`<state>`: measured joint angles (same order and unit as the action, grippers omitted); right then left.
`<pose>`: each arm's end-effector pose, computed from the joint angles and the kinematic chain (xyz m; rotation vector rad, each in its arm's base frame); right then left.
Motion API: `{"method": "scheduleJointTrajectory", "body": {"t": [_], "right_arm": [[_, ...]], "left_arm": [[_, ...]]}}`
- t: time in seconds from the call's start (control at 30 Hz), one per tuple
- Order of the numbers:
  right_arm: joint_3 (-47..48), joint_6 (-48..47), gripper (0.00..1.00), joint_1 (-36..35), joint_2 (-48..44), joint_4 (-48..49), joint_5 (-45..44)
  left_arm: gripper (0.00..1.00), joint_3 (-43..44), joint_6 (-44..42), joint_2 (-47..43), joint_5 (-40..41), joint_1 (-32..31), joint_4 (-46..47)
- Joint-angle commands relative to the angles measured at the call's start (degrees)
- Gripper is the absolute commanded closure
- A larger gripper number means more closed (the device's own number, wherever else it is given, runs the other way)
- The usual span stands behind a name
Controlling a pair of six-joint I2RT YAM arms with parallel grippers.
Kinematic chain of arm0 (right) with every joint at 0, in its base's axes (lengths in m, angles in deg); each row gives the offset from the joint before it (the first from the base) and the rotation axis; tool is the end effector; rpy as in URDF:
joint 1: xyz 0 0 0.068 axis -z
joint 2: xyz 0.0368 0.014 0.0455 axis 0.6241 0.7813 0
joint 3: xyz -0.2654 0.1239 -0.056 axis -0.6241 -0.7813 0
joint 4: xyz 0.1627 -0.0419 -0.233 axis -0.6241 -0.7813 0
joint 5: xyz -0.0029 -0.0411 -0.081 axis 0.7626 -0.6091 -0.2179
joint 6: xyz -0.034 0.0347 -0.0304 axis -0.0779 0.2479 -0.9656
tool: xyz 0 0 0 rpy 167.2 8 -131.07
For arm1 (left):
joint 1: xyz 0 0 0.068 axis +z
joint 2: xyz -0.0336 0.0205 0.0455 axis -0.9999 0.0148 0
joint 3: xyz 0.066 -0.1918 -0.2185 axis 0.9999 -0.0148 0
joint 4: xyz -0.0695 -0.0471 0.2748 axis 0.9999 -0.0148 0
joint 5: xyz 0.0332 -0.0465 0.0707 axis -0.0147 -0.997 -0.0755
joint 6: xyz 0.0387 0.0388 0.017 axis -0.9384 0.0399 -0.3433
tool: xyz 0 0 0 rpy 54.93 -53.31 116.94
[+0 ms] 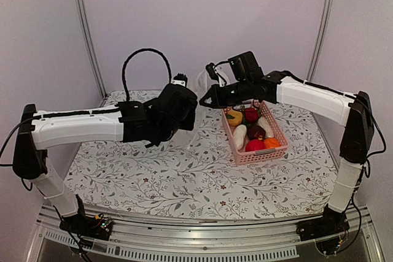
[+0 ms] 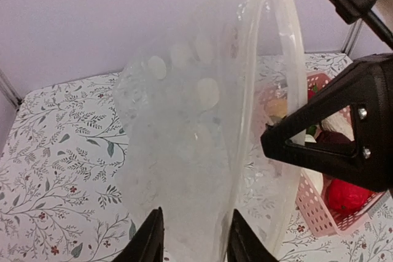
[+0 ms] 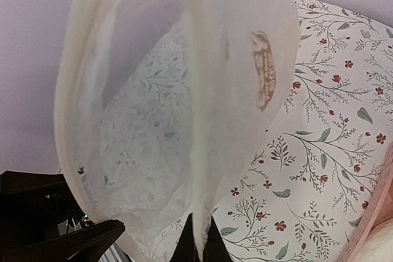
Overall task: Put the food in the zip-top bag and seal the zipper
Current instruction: Pass from the left arm to the right, then pass from the right arm to the left
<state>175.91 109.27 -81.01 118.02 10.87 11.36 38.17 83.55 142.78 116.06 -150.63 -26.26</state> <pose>0.3426 0.3312 0.3347 -0.6535 2.2007 0.9706 0.2167 -0.3373 0.3194 0.1340 1.9929 -0.1179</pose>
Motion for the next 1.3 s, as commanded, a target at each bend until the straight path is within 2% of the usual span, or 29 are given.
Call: {"method": "scheduleJointTrajectory", "body": {"t": [0.0,0.17,0.27,0.3,0.37,0.47,0.57,0.7,0.9,1.07,1.13,1.17,1.27], "right_arm": [[0.14,2.16,1.00,-1.07,-0.25,1.44,2.32],[-0.23,3.18,1.00,-1.20,-0.56,2.19,3.26],[-0.70,3.22,1.00,-1.20,-0.54,2.13,3.41],[-1.03,3.21,1.00,-1.25,-0.79,2.12,3.37],[-1.73,3.00,1.00,-1.21,-1.27,2.04,2.47],[-3.53,1.57,1.00,-1.12,-2.45,0.46,-3.89],[-6.10,0.72,1.00,-0.11,-4.20,-0.16,-10.26],[-7.28,-1.50,1.00,0.03,-6.01,-0.39,-17.35],[-7.00,-3.42,1.00,-0.05,-6.61,-0.37,-18.01],[-8.10,-4.59,0.98,0.03,-6.29,-0.42,-21.85],[-8.88,-5.81,0.96,-0.10,-6.77,1.48,-19.09],[-9.39,-7.30,0.95,-0.03,-7.18,2.62,-14.78],[-9.66,-13.95,0.81,-0.06,-8.86,5.82,-0.59]], "left_arm": [[0.61,1.73,-0.74,3.10,0.68,0.58,3.09],[0.58,4.05,-1.03,6.46,0.38,1.07,3.62],[0.59,6.42,1.59,8.40,4.41,1.59,-0.87],[0.62,6.98,1.99,8.80,5.76,1.74,-2.00],[0.76,7.28,2.74,8.94,7.94,2.28,-3.83],[0.92,6.11,2.32,6.59,11.01,2.56,-4.41],[1.00,3.12,0.66,2.88,13.45,2.58,-1.68],[1.00,0.36,-1.20,0.13,14.42,2.69,1.63],[1.00,0.96,-1.28,1.11,13.71,2.79,1.22],[1.00,-0.09,-1.52,-1.10,16.58,3.10,-0.09],[1.00,-1.56,-2.18,-2.35,15.24,3.41,1.69],[1.00,-2.14,-2.36,-2.70,13.66,3.50,2.34],[1.00,-2.51,-3.57,-2.73,10.78,3.92,3.05]]}}
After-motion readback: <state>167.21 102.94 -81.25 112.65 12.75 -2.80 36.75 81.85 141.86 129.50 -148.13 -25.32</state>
